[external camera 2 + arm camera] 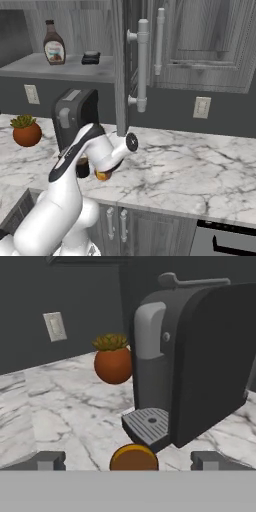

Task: Pick the syrup bottle and honey bottle from the cabinet and place them next to the mug.

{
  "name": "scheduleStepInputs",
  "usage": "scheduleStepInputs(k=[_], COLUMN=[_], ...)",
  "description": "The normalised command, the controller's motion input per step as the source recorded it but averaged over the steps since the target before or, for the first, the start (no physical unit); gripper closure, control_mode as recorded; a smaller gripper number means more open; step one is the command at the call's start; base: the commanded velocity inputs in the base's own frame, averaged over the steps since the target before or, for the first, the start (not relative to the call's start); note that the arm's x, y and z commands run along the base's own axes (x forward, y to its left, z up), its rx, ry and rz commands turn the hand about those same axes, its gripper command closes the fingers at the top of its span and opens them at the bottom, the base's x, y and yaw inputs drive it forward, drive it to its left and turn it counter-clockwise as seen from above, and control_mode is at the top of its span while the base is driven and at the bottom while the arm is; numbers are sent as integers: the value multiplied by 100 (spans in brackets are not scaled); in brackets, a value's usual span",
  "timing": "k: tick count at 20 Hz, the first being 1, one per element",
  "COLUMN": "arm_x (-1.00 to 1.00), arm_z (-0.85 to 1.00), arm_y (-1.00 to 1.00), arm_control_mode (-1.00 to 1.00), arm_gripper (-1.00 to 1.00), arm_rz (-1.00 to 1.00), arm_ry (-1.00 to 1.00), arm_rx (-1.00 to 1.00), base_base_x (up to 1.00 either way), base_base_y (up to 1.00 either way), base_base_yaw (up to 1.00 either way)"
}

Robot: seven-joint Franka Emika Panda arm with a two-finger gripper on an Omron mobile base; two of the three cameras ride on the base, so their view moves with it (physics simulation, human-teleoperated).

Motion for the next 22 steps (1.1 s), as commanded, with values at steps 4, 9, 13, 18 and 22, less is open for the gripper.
scheduleStepInputs(k=[4,9,13,18,22], arm_x=[-1,-3,-4,-16,-34], arm_z=[37,38,40,50,61], arm_y=[18,22,26,26,24], arm_control_mode=[-100,-100,-100,-100,-100], arm_gripper=[-100,-100,-100,-100,-100], arm_rz=[-10,-18,-23,-21,-12], arm_ry=[2,8,9,7,0], arm_rx=[0,0,0,0,0], base_base_x=[0,0,0,0,0], base_base_y=[0,0,0,0,0], base_base_yaw=[0,0,0,0,0])
